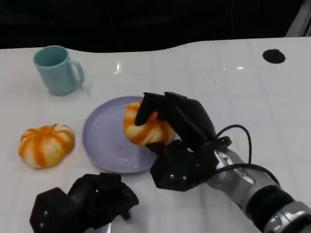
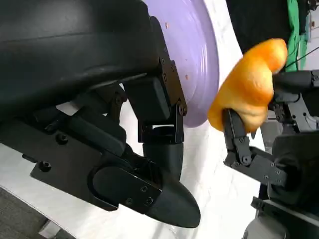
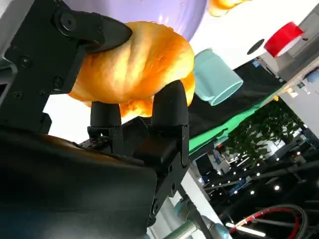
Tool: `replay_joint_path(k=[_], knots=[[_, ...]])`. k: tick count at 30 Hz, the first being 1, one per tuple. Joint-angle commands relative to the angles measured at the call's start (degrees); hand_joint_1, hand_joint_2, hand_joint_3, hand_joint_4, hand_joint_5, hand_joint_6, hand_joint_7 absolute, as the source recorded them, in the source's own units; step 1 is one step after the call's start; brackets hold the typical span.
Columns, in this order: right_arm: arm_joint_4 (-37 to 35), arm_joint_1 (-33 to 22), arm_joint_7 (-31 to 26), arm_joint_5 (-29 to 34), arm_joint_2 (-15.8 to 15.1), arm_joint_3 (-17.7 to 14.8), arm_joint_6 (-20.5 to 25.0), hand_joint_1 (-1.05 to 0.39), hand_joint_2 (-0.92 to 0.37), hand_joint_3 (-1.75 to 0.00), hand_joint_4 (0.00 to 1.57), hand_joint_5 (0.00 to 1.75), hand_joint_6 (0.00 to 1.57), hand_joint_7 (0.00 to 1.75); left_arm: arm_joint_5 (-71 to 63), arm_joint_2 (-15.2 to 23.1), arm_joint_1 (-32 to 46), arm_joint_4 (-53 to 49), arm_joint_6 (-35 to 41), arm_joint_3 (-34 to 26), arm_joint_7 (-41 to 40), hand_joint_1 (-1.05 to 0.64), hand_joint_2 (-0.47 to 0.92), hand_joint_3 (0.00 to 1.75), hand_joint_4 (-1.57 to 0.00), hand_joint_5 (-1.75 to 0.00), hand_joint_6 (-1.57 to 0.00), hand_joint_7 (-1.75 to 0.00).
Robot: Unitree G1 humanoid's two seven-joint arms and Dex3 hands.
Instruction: Grasp the bread from the table and place it into the plate.
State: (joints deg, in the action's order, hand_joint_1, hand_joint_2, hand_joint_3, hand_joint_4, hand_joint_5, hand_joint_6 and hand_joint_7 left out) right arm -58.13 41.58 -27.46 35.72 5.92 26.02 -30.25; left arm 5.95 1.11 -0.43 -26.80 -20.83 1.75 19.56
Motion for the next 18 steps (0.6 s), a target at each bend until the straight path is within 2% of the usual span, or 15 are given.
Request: replay_joint_path(k=[1, 2, 4, 5, 7, 9, 10, 11, 13, 18], knots=[[-3.5, 2.7, 0.0, -0.9, 1.4, -0.2, -0.2, -0.06, -0.37, -1.29, 0.87, 1.75, 0.78, 1.47, -0.4, 0.7, 0.9, -0.6, 0.4, 0.1, 0.1, -1.05, 0.84, 0.0, -0.9, -1.53, -1.3, -0.72], [-3.9, 2.9, 0.7, -1.2, 1.7, -0.3, 0.3, -0.07, -0.37, -1.26, 0.82, 1.74, 0.79, 1.34, -0.3, 0.7, 0.9, -0.5, 0.4, 0.0, 0.2, -1.05, 0.84, 0.0, -0.9, -1.53, -1.3, -0.72], [-4.2, 3.3, 3.8, -1.7, 1.8, -0.3, 2.0, -0.11, -0.46, -0.97, 0.66, 1.37, 0.73, 0.76, -0.1, 0.6, 1.0, -0.3, 0.6, 0.0, 0.3, -1.05, 0.85, 0.0, -0.9, -1.53, -1.3, -0.72], [-4.1, 3.4, 5.9, -1.9, 1.7, -0.1, 2.6, -0.13, -0.5, -0.88, 0.54, 1.21, 0.68, 0.55, -0.1, 0.6, 1.0, -0.3, 0.5, 0.1, 0.3, -1.05, 0.85, 0.0, -0.9, -1.53, -1.3, -0.72], [-3.5, 3.4, 9.4, -1.9, 1.3, 0.4, 3.4, -0.2, -0.57, -0.73, 0.23, 0.7, 0.48, 0.2, -0.3, 0.6, 1.0, -0.3, 0.4, 0.1, 0.1, -1.05, 0.85, 0.01, -0.91, -1.53, -1.3, -0.72], [-2.6, 3.3, 11.7, -1.0, 0.5, 1.3, 4.5, -0.32, -0.71, -0.47, 0.07, 0.46, 0.33, 0.06, -0.3, 0.6, 1.0, -0.2, 0.7, 0.1, 0.0, -1.05, 0.85, 0.01, -0.91, -1.53, -1.3, -0.72], [-2.0, 3.1, 12.7, -0.6, 0.2, 1.7, 5.3, -0.41, -0.83, -0.27, 0.03, 0.25, 0.23, 0.03, -0.3, 0.6, 1.0, -0.1, 0.7, 0.1, 0.0, -1.05, 0.85, 0.01, -0.91, -1.53, -1.3, -0.72], [-1.4, 2.8, 13.3, -0.5, 0.0, 1.9, 5.8, -0.46, -0.87, -0.2, 0.01, 0.13, 0.18, 0.01, -0.1, 0.6, 0.9, -0.1, 0.8, 0.1, 0.1, -1.05, 0.85, 0.01, -0.91, -1.52, -1.3, -0.72], [0.0, 2.2, 14.6, -0.7, -0.5, 2.0, 6.5, -0.52, -0.91, -0.15, 0.0, 0.03, 0.13, 0.0, 0.0, 0.6, 1.0, 0.0, 1.1, 0.1, 0.2, -1.05, 0.85, 0.0, -0.91, -1.52, -1.3, -0.72], [5.2, -0.7, 19.1, -2.8, -3.1, 1.2, 6.1, -0.62, -0.92, -0.23, 0.0, 0.0, 0.08, 0.0, 0.0, 0.5, 0.8, -0.3, 0.9, 0.1, 0.2, -1.05, 0.84, 0.0, -0.9, -1.52, -1.3, -0.72]])
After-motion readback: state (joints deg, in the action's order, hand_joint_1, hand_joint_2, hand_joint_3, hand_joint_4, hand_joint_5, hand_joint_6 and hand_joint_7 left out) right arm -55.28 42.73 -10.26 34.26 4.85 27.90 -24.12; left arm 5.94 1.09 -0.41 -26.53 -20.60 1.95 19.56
